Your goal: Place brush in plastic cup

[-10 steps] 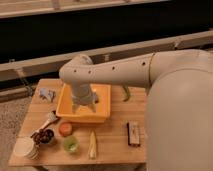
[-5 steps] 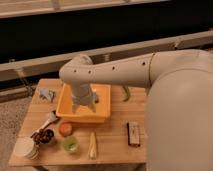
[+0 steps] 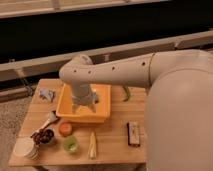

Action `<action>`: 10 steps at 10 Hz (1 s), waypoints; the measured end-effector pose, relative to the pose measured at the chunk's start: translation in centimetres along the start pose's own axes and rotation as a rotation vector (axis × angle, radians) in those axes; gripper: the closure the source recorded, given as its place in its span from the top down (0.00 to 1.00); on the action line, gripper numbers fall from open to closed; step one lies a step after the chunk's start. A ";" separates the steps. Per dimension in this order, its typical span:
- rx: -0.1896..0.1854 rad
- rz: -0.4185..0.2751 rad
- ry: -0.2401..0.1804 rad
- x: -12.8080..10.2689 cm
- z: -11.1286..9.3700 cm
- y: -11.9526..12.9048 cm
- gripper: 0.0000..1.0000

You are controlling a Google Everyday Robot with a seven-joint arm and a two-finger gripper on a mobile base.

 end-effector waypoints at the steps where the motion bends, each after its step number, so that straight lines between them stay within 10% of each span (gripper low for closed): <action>1: 0.000 0.000 0.000 0.0 0.0 0.0 0.65; 10: -0.017 -0.005 -0.004 -0.8 -0.8 1.8 0.65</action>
